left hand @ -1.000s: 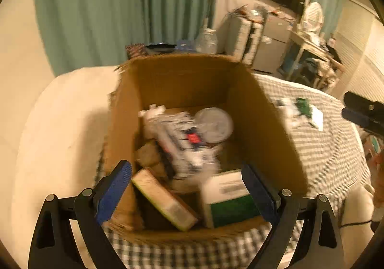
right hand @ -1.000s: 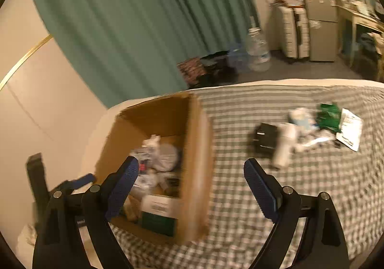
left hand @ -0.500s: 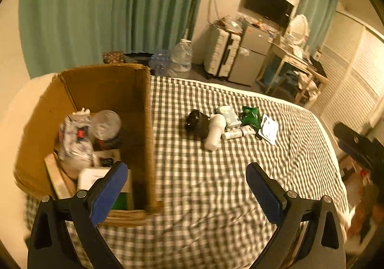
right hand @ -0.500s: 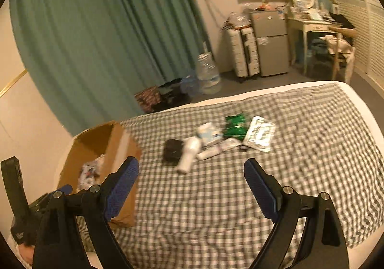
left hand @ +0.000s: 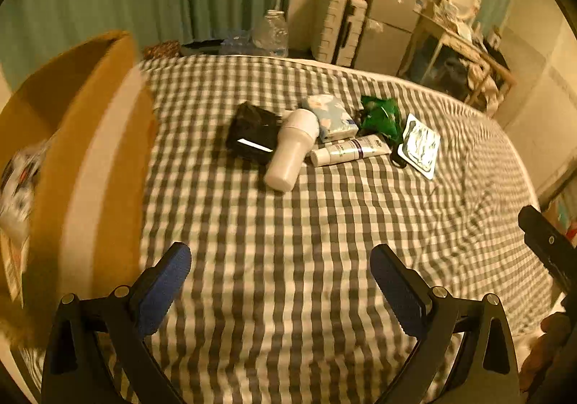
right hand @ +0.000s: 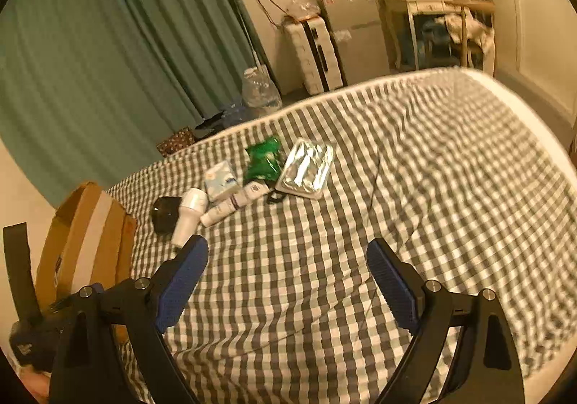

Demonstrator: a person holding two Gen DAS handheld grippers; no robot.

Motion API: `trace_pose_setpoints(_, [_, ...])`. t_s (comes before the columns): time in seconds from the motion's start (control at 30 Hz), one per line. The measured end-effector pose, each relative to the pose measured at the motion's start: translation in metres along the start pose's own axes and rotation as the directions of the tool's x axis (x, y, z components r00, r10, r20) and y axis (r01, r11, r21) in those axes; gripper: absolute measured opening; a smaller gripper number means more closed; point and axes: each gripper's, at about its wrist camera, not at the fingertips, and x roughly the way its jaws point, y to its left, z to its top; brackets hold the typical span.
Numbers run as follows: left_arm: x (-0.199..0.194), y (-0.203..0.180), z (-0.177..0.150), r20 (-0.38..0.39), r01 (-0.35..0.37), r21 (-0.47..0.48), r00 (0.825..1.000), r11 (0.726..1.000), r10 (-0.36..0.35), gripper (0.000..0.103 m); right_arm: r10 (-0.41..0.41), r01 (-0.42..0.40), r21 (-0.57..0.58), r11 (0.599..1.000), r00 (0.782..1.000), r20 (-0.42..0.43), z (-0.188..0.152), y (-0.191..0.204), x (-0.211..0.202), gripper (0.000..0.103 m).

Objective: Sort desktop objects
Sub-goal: 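Move both open tools back over the remaining items on the bed, then grasp the white hair dryer with the left tool while the right grasps the silver blister pack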

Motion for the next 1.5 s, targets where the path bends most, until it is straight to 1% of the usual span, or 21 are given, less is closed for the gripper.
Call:
trace_pose_setpoints(0.1, [0.017, -0.008, 0.006, 0.024, 0.007, 0.069, 1.0, 0.998, -0.008, 0.102, 0.023, -0.023, 0.043, 0.999, 1.0, -0.012, -0.002, -0.01, 0.015, 0.09])
trace_pose_setpoints(0.27, [0.044, -0.011, 0.02, 0.053, -0.034, 0.145, 0.998, 0.989, 0.026, 0.102, -0.005, 0.005, -0.003, 1.0, 0.999, -0.036, 0.0, -0.008, 0.037, 0.09])
trace_pose_setpoints(0.4, [0.07, -0.003, 0.034, 0.046, -0.064, 0.134, 0.997, 0.989, 0.058, 0.102, 0.012, -0.012, 0.003, 1.0, 0.997, -0.081, 0.004, -0.009, 0.058, 0.09])
trace_pose_setpoints(0.53, [0.089, 0.004, 0.045, 0.032, -0.062, 0.105, 0.998, 0.993, 0.059, 0.102, -0.004, 0.002, -0.013, 1.0, 0.993, -0.114, 0.004, -0.007, 0.071, 0.09])
trace_pose_setpoints(0.6, [0.096, 0.003, 0.05, 0.023, -0.063, 0.111, 0.998, 0.992, 0.061, 0.096, -0.015, 0.012, -0.026, 1.0, 0.992, -0.122, 0.004, -0.006, 0.075, 0.09])
trace_pose_setpoints(0.67, [0.106, -0.002, 0.054, 0.001, -0.063, 0.144, 0.998, 0.988, 0.064, 0.087, -0.013, 0.009, -0.03, 0.999, 0.992, -0.122, 0.006, -0.006, 0.079, 0.09])
trace_pose_setpoints(0.7, [0.111, -0.004, 0.055, -0.013, -0.06, 0.159, 0.998, 0.985, 0.063, 0.086, -0.013, 0.009, -0.033, 0.999, 0.992, -0.122, 0.008, -0.006, 0.082, 0.09])
trace_pose_setpoints(0.8, [0.12, -0.009, 0.06, -0.012, -0.047, 0.176, 0.999, 0.983, 0.05, 0.084, -0.021, 0.017, -0.042, 0.999, 0.993, -0.113, 0.014, -0.006, 0.089, 0.09])
trace_pose_setpoints(0.83, [0.122, -0.009, 0.061, -0.011, -0.044, 0.174, 0.999, 0.984, 0.047, 0.078, -0.024, 0.019, -0.041, 0.999, 0.994, -0.109, 0.017, -0.006, 0.093, 0.09])
trace_pose_setpoints(0.87, [0.124, -0.01, 0.062, -0.017, -0.031, 0.169, 0.999, 0.985, 0.034, 0.067, -0.027, 0.023, -0.038, 0.999, 0.994, -0.103, 0.02, -0.006, 0.096, 0.09])
trace_pose_setpoints(0.9, [0.127, -0.01, 0.064, -0.029, -0.004, 0.166, 1.0, 0.986, 0.009, 0.054, -0.029, 0.026, -0.032, 0.999, 0.995, -0.098, 0.024, -0.008, 0.1, 0.09])
trace_pose_setpoints(0.93, [0.127, -0.012, 0.064, -0.029, 0.003, 0.172, 1.0, 0.985, 0.002, 0.032, -0.029, 0.027, -0.025, 0.999, 0.995, -0.097, 0.029, -0.009, 0.105, 0.09])
trace_pose_setpoints(1.03, [0.127, -0.02, 0.065, -0.031, -0.009, 0.199, 0.999, 0.98, 0.015, 0.032, -0.04, 0.042, 0.027, 0.999, 0.996, -0.08, 0.042, -0.014, 0.119, 0.09])
trace_pose_setpoints(1.13, [0.125, -0.022, 0.064, -0.033, -0.006, 0.188, 0.999, 0.982, 0.012, 0.032, -0.062, 0.066, 0.08, 0.995, 0.997, -0.055, 0.056, -0.017, 0.137, 0.09])
trace_pose_setpoints(1.23, [0.122, -0.019, 0.062, -0.029, -0.01, 0.155, 0.999, 0.988, 0.014, 0.032, -0.077, 0.086, 0.107, 0.991, 0.994, -0.082, 0.063, -0.019, 0.164, 0.09])
trace_pose_setpoints(1.3, [0.122, -0.019, 0.06, -0.036, -0.015, 0.137, 0.999, 0.99, 0.021, 0.032, -0.091, 0.1, 0.098, 0.99, 0.991, -0.096, 0.062, -0.018, 0.177, 0.092])
trace_pose_setpoints(1.33, [0.123, -0.019, 0.058, -0.037, -0.015, 0.127, 0.999, 0.992, 0.02, 0.032, -0.113, 0.118, 0.063, 0.991, 0.99, -0.084, 0.062, -0.014, 0.179, 0.092])
trace_pose_setpoints(1.37, [0.123, -0.019, 0.057, -0.034, -0.015, 0.12, 0.999, 0.993, 0.02, 0.032, -0.142, 0.143, 0.013, 0.99, 0.987, -0.071, 0.062, -0.008, 0.18, 0.089])
trace_pose_setpoints(1.4, [0.124, -0.019, 0.057, -0.03, -0.015, 0.111, 0.999, 0.994, 0.019, 0.032, -0.163, 0.162, -0.03, 0.986, 0.985, -0.051, 0.061, -0.002, 0.179, 0.082])
trace_pose_setpoints(1.43, [0.124, -0.017, 0.056, -0.027, -0.014, 0.1, 0.999, 0.995, 0.017, 0.032, -0.174, 0.172, -0.056, 0.984, 0.984, -0.034, 0.06, 0.001, 0.176, 0.062])
trace_pose_setpoints(1.5, [0.121, -0.016, 0.053, -0.026, -0.007, 0.077, 1.0, 0.997, 0.009, 0.032, -0.179, 0.177, -0.069, 0.982, 0.984, -0.015, 0.057, 0.002, 0.169, 0.062])
